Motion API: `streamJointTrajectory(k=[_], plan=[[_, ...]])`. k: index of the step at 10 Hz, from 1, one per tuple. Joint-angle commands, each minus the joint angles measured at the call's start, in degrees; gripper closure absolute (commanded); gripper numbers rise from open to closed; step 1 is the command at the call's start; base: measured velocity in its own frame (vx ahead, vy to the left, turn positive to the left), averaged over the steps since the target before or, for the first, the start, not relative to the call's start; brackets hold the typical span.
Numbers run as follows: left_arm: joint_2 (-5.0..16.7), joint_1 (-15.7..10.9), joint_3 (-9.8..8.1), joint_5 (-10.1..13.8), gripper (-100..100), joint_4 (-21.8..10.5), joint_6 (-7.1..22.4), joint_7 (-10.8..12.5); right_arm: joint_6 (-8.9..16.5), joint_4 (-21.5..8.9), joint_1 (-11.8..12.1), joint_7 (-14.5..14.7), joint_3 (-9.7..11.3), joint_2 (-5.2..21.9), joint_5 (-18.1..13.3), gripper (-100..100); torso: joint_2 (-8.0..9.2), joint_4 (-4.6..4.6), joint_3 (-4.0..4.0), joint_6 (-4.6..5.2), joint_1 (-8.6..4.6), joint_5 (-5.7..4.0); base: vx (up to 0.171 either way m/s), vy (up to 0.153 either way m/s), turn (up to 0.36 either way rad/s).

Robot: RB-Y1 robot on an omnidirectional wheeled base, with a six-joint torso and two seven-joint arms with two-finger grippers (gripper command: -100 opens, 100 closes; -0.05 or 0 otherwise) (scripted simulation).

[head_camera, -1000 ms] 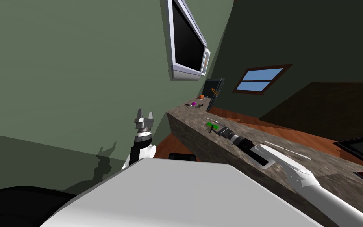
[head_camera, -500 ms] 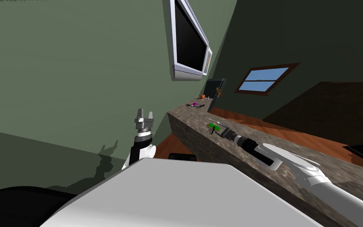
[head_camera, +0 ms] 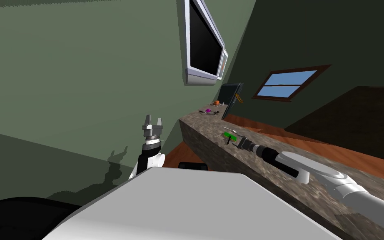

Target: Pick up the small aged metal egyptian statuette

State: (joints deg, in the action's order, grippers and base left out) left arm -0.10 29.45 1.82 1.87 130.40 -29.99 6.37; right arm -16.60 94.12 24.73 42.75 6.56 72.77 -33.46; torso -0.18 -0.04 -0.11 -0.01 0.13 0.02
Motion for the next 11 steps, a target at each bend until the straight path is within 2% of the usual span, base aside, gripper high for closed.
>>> streamJointTrajectory(k=[1, 2, 3, 4, 5, 7, 8, 9, 10, 11], plan=[[0.0, 0.0, 0.00, 0.0, 0, 0.0, 0.0, 0.0, 0.2, -0.4, 0.5, 1.3, 0.5, 2.9, -0.2, -100, 0.00, 0.00, 0.00, 0.00, 0.00, 0.00, 0.042, 0.030, 0.053], [0.0, 0.0, 0.00, 0.0, 0, 0.0, 0.0, 0.0, 0.2, -1.9, 0.8, 3.3, 2.2, 4.6, -0.5, -100, 0.02, 0.00, 0.01, 0.01, -0.01, 0.01, 0.039, 0.038, 0.128], [0.0, 0.0, 0.00, 0.0, 0, 0.0, 0.0, 0.0, 0.2, -1.9, 0.8, 3.3, 2.2, 5.9, -0.5, -100, 0.01, 0.00, 0.01, -0.01, 0.02, 0.01, 0.035, 0.038, 0.048], [0.0, 0.0, 0.00, 0.0, 0, 0.0, 0.0, 0.0, 0.1, -3.3, 1.0, 5.3, 3.9, 8.1, -0.7, -100, 0.04, 0.01, 0.02, 0.03, 0.03, 0.01, 0.045, 0.047, 0.082], [0.0, 0.0, 0.00, 0.0, 0, 0.0, 0.0, 0.0, 0.1, -3.3, 1.0, 5.3, 3.9, 8.7, -0.7, -100, 0.02, 0.00, 0.01, 0.00, 0.06, 0.01, 0.038, 0.038, 0.054], [0.0, 0.0, 0.00, 0.0, 0, 0.0, 0.0, 0.0, -0.2, -5.7, 1.7, 8.7, 7.3, 12.9, -1.0, -100, -0.03, -0.01, -0.02, -0.01, 0.03, 0.01, 0.070, 0.057, 0.152], [0.0, 0.0, 0.00, 0.0, 0, 0.0, 0.0, 0.0, -0.2, -5.7, 1.7, 8.8, 7.3, 13.9, -1.0, -100, -0.12, -0.03, -0.07, -0.01, 0.15, 0.03, 0.064, 0.059, 0.047], [0.0, 0.0, 0.00, 0.0, 0, 0.0, 0.0, 0.0, -0.5, -6.8, 2.0, 10.4, 9.0, 16.0, -1.0, -100, -0.07, -0.02, -0.05, 0.03, 0.12, 0.03, 0.058, 0.064, 0.082], [0.0, 0.0, 0.00, 0.0, 0, 0.0, 0.0, 0.0, -0.5, -6.8, 2.0, 10.4, 9.0, 16.1, -1.0, -100, -0.04, -0.01, -0.03, 0.01, 0.13, 0.03, 0.046, 0.042, 0.055], [0.0, 0.0, 0.00, 0.0, 0, 0.0, 0.0, 0.0, -0.7, -7.8, 2.4, 11.9, 10.7, 18.2, -1.0, -100, 0.00, 0.00, 0.00, 0.02, 0.08, 0.02, 0.049, 0.041, 0.155]])
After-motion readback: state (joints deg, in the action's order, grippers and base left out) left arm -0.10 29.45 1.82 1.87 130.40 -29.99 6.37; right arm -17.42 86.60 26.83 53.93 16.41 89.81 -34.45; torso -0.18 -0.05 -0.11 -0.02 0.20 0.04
